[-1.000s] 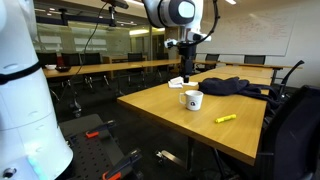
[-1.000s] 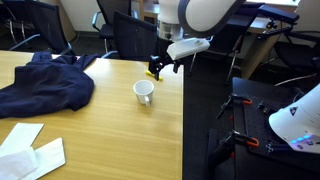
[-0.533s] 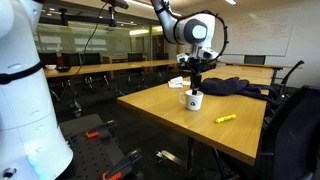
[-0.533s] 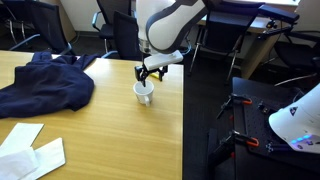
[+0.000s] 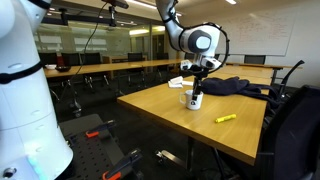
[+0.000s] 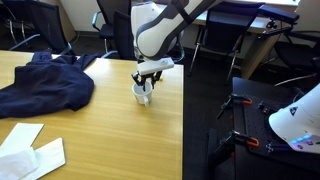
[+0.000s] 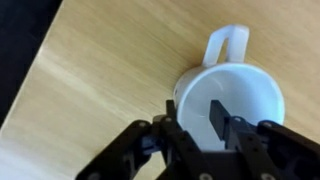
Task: Move the white mug cup slightly to left.
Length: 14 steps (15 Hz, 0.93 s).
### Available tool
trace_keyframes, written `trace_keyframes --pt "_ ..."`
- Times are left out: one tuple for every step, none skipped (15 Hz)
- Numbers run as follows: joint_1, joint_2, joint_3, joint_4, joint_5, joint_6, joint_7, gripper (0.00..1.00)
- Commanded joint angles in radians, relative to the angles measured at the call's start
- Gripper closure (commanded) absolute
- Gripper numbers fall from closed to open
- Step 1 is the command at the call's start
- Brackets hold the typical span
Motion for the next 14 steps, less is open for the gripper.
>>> trace_keyframes --pt "0.026 0.000 -0.032 0.016 0.011 -0.020 -0.011 0.88" --pt "0.029 -0.006 -0.035 0.009 0.010 -0.010 -0.012 0.96" --pt "0.033 -0.012 -0.037 0.004 0.010 -0.005 -0.013 0.99" --pt "0.034 -0.020 -0.032 -0.004 0.015 0.003 -0.022 1.00" --pt "0.042 -0.033 -0.030 -0.012 0.011 0.016 -0.026 0.99" --pt "0.047 -0.042 -0.021 -0.022 0.013 0.022 -0.041 0.98" --pt "0.053 -0.051 -0.011 -0.034 0.013 0.030 -0.065 0.97" --pt "0.060 -0.060 -0.002 -0.042 0.016 0.033 -0.080 0.97" --pt "0.068 -0.070 0.013 -0.056 0.019 0.042 -0.105 0.97" --pt "0.077 -0.080 0.024 -0.067 0.021 0.045 -0.122 0.97" --pt "0.084 -0.091 0.040 -0.084 0.030 0.057 -0.137 0.97" --pt "0.087 -0.102 0.058 -0.098 0.042 0.066 -0.159 0.97" --pt "0.084 -0.111 0.079 -0.112 0.058 0.072 -0.191 0.97" --pt "0.075 -0.118 0.102 -0.124 0.081 0.075 -0.230 0.97"
